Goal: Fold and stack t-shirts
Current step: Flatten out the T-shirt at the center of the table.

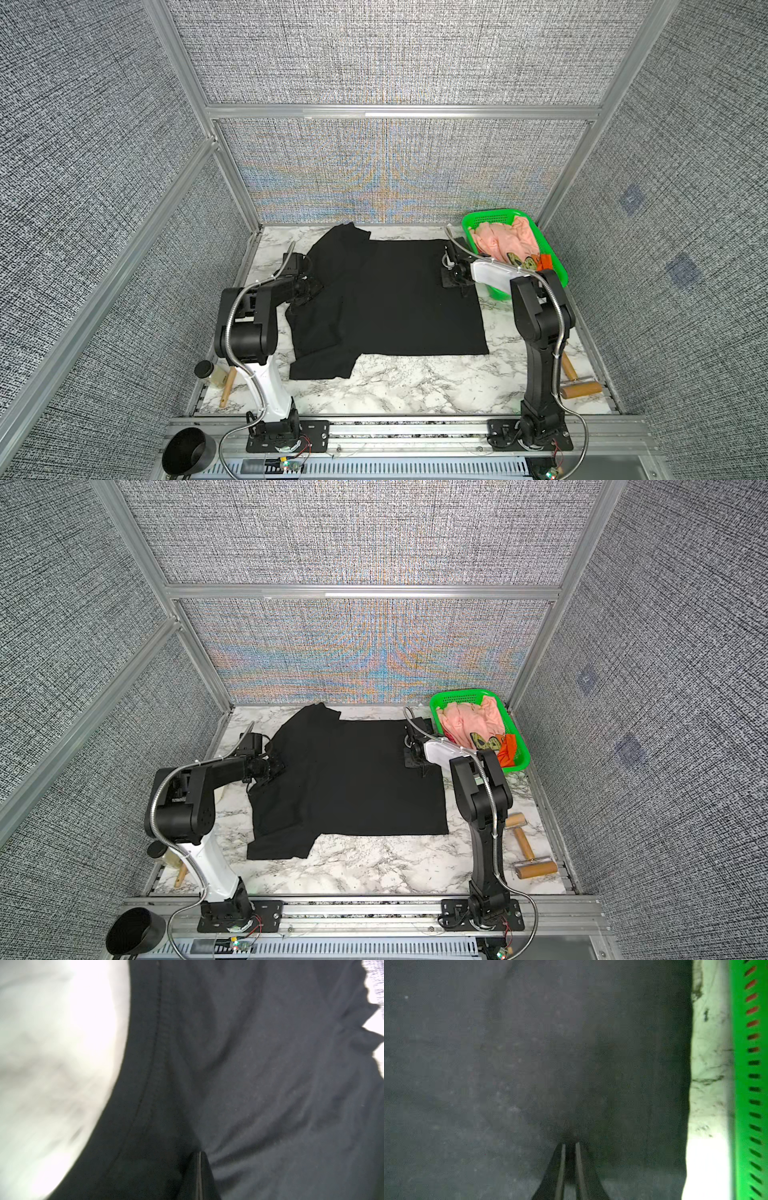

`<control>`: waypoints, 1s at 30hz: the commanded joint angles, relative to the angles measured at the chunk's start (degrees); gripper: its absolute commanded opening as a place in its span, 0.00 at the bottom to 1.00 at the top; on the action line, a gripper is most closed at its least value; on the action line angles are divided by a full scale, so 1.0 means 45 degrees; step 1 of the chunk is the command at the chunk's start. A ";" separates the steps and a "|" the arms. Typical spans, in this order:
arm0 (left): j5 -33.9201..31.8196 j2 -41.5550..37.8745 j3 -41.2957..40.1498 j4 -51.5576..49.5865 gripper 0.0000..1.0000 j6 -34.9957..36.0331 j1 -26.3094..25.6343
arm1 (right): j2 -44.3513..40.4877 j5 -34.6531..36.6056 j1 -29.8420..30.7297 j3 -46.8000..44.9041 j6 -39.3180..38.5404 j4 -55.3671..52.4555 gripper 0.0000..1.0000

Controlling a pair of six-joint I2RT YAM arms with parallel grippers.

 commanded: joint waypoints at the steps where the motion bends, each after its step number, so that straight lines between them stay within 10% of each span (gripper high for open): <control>1: -0.1975 -0.0605 -0.1333 -0.4310 0.00 -0.0865 0.0047 | -0.0161 -0.1116 0.0283 -0.0620 -0.0330 -0.1888 0.16; 16: -0.3095 -0.2749 -0.0940 -0.6544 0.00 -0.1265 0.0126 | -0.3055 0.0108 0.0781 -0.1122 0.0227 -0.3890 0.25; 25: -0.3552 -0.2234 0.4082 -0.5537 0.61 0.0336 0.0062 | -0.0428 0.1676 -0.0374 0.3624 -0.1142 -0.2867 0.58; 30: -0.2987 -0.0447 0.6497 -0.5770 0.64 0.0471 0.0071 | 0.1890 0.1072 -0.0754 0.6081 -0.0659 -0.2615 0.63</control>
